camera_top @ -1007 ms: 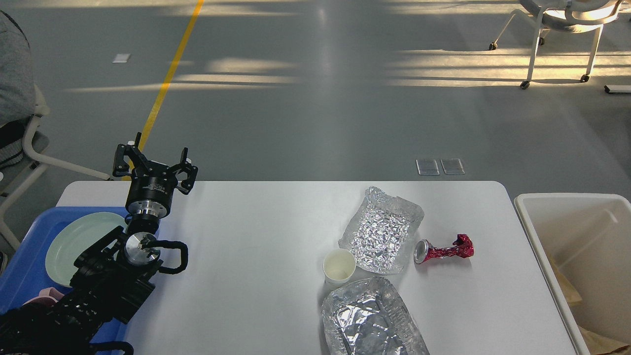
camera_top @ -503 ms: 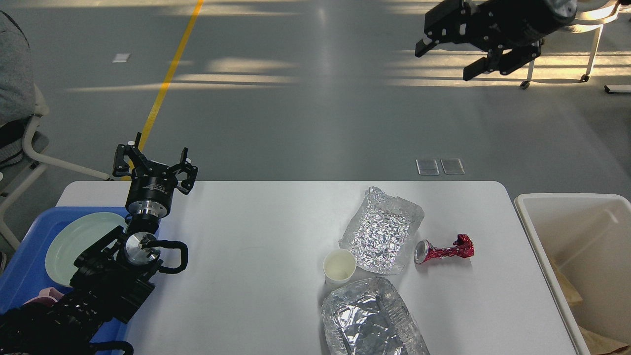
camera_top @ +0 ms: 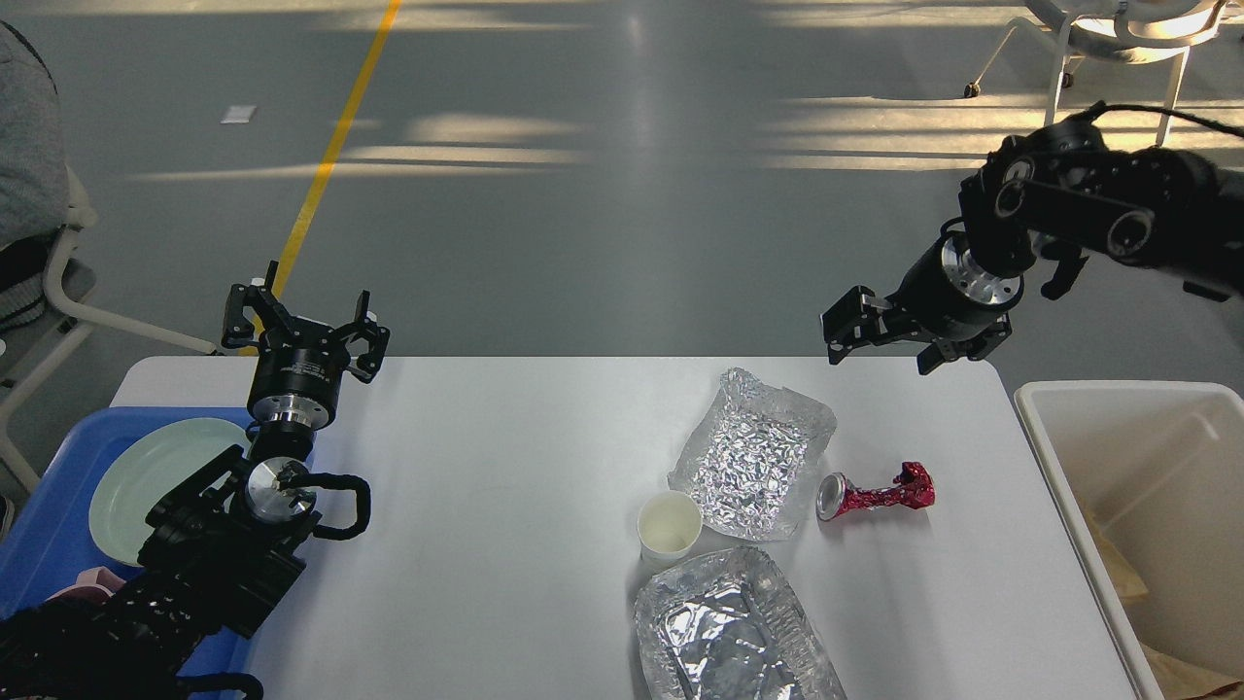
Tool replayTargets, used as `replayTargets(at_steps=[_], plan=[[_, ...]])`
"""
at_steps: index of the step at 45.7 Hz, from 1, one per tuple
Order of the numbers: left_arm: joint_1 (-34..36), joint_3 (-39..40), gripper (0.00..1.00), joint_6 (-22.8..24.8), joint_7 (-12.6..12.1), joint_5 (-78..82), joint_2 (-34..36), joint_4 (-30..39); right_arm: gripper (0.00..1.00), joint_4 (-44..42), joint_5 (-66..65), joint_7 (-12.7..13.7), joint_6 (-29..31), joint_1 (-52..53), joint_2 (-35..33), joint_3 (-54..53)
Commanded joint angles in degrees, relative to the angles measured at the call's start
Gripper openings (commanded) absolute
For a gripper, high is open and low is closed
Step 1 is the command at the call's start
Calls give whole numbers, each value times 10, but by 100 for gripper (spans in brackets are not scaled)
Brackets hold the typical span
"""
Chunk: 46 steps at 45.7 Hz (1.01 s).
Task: Tidy desktop
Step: 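Lower the right gripper to the red crushed can and grasp it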
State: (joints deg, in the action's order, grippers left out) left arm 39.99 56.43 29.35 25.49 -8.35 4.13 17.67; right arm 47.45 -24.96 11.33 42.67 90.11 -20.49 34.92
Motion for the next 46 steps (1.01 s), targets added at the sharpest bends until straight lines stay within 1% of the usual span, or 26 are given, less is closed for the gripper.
replayTargets(at_steps=[1, 7, 10, 22, 31, 40, 46], plan=[[0, 0, 100, 0, 0, 0, 0, 0, 100, -2, -26, 0, -70, -56, 10, 2], [0, 0, 100, 0, 0, 0, 0, 0, 100, -7, -71, 0, -132, -105, 12, 5], [0, 0, 100, 0, 0, 0, 0, 0, 100, -15, -89, 0, -153, -122, 12, 15], [0, 0, 100, 0, 0, 0, 0, 0, 100, -41, -95, -1, -243, -162, 25, 93], [0, 0, 100, 0, 0, 0, 0, 0, 100, -46, -93, -1, -269, -186, 32, 104], [0, 0, 100, 0, 0, 0, 0, 0, 100, -46, -91, -2, -280, -196, 32, 100], [0, 0, 100, 0, 0, 0, 0, 0, 99, -46, -91, -2, -302, -209, 33, 99]])
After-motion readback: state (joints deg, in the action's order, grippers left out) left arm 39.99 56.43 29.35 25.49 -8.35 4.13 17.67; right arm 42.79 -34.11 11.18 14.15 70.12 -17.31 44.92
